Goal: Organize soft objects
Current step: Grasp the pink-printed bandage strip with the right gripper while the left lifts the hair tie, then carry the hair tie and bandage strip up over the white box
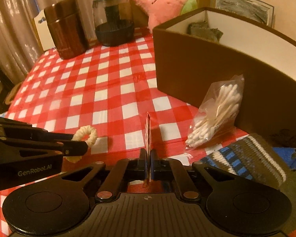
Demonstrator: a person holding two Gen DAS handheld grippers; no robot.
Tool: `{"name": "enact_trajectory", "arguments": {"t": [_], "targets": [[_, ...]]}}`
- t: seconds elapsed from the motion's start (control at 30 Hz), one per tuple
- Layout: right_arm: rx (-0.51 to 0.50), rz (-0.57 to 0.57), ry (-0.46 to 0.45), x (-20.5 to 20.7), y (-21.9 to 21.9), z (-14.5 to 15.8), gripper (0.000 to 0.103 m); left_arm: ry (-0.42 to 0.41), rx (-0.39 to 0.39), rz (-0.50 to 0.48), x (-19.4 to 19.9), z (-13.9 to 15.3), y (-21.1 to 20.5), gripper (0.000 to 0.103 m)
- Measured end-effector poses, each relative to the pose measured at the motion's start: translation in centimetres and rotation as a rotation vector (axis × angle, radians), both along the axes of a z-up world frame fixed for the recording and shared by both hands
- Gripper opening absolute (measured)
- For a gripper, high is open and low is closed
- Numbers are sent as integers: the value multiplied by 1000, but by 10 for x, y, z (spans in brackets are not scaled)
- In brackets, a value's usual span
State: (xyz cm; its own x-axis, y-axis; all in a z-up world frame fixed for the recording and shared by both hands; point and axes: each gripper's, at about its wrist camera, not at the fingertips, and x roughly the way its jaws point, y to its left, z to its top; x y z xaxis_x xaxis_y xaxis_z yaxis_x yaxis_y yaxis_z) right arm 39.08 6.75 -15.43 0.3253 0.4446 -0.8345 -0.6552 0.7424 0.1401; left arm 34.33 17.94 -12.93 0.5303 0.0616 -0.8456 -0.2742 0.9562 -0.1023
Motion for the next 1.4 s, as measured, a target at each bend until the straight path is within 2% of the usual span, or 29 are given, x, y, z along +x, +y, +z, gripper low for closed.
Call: {"name": "enact_trajectory", "arguments": {"t": [0.47,0.77,1.1,1.4], "targets": [[93,-59,-21,-6,-42,43,3,-61,21,-36,-2,40,-25,15],[159,-144,-58,-3,-84,77,3,-136,29,-111,13,70,-57,15],[208,-241,-138,24,-133,112,3,-215,43,-192,57,99,-96,15],[224,-297,-194,75,-164,128,3,-252,57,-229,112,113,-120,15]]}}
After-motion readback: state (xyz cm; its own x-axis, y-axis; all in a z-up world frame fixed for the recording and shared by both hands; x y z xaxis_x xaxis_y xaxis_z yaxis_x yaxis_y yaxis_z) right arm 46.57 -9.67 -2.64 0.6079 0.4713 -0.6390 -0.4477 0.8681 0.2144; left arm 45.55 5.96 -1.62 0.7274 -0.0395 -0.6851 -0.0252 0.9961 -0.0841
